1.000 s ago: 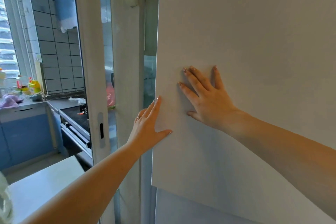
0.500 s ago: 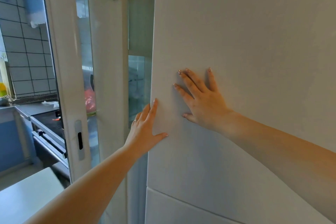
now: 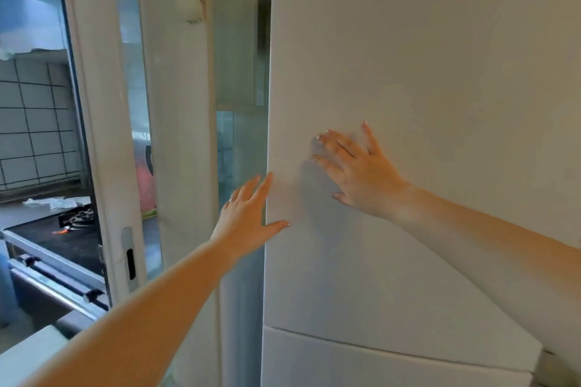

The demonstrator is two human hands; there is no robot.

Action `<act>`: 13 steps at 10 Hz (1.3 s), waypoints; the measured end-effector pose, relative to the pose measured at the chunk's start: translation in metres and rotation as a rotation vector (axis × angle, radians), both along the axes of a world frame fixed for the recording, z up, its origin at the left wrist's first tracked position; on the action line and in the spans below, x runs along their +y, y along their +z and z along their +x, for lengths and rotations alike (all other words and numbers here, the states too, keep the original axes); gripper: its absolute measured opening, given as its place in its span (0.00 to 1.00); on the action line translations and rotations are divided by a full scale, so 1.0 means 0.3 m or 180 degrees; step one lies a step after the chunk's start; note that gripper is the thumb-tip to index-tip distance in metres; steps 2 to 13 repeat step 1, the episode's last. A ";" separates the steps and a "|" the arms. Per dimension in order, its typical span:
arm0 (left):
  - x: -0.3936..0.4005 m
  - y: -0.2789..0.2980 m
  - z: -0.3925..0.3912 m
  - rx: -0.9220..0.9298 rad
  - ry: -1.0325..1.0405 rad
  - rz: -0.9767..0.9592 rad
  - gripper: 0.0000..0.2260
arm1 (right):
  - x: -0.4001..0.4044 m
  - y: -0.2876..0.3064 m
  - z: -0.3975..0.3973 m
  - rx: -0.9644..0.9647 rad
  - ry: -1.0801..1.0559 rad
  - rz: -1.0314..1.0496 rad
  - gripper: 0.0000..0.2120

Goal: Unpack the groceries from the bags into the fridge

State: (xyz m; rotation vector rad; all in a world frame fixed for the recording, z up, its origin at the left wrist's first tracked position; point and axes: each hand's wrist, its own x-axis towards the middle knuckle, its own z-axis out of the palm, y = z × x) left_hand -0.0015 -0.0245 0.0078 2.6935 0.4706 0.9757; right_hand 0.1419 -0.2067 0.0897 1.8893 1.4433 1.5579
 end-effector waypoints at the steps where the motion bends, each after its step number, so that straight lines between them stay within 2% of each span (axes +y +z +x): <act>1: 0.027 0.097 -0.064 -0.0047 -0.0040 0.0205 0.42 | -0.057 0.044 -0.043 0.0170 -0.0156 0.0345 0.40; 13: 0.027 0.097 -0.064 -0.0047 -0.0040 0.0205 0.42 | -0.057 0.044 -0.043 0.0170 -0.0156 0.0345 0.40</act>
